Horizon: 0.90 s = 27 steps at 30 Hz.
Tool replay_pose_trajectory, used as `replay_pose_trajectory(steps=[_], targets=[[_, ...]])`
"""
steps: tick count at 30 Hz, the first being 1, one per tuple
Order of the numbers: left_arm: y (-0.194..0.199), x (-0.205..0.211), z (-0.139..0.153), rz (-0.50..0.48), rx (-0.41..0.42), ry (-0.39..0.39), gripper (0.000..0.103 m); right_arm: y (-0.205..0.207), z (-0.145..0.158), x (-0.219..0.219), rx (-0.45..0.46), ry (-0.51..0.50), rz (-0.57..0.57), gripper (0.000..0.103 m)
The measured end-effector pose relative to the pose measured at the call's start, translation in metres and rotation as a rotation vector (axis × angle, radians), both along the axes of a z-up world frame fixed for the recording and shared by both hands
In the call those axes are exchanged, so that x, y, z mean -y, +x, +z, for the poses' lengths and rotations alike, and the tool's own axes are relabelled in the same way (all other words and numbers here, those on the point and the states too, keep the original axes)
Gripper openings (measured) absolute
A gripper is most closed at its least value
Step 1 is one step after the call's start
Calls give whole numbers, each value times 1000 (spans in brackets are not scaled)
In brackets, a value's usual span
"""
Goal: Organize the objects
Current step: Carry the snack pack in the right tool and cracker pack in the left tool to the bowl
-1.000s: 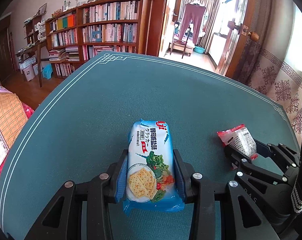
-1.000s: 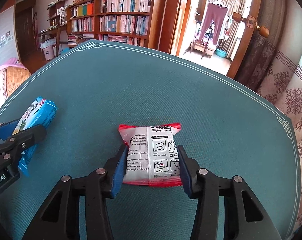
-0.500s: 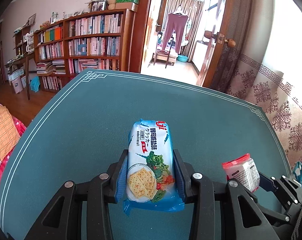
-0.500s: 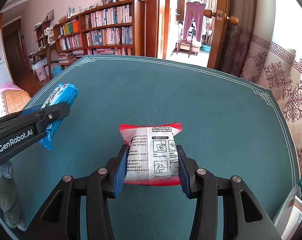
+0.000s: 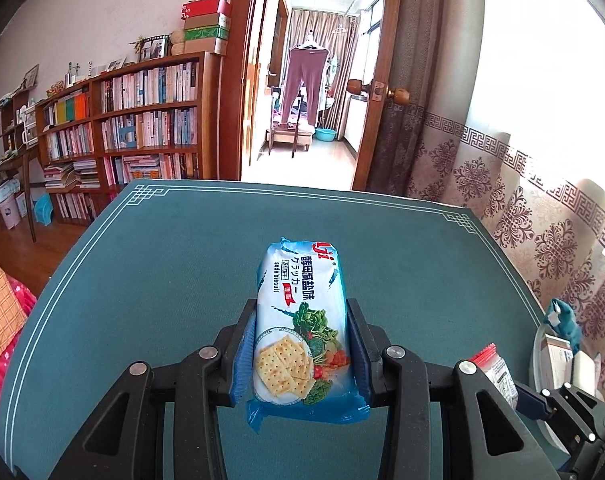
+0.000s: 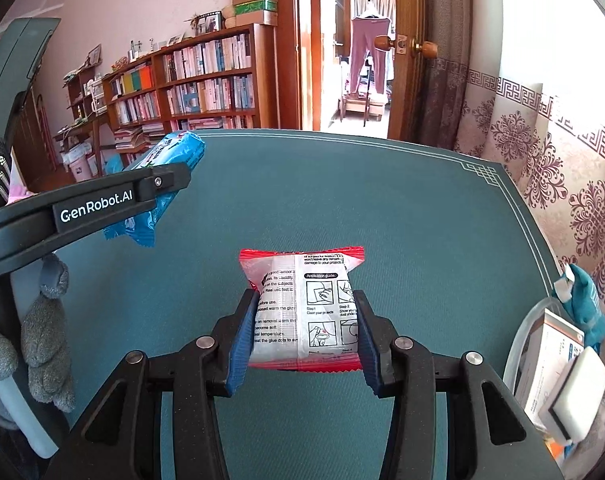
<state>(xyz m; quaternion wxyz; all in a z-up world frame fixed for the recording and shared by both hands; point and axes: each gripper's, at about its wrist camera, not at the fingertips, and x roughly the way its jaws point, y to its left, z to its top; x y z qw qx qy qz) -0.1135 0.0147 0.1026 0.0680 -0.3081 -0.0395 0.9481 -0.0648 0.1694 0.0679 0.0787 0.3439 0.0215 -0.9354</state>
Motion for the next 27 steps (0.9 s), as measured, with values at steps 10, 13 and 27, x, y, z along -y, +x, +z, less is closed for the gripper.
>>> replay_pose_trajectory(steps=[10, 13, 27], targets=[[17, -27, 1, -86, -8, -13, 43, 44, 10, -27, -45, -33, -54, 47], [22, -35, 0, -107, -11, -23, 43, 56, 11, -36, -56, -39, -80, 47], [36, -66, -8, -228, 17, -27, 43, 88, 22, -133, -106, -62, -337, 47]])
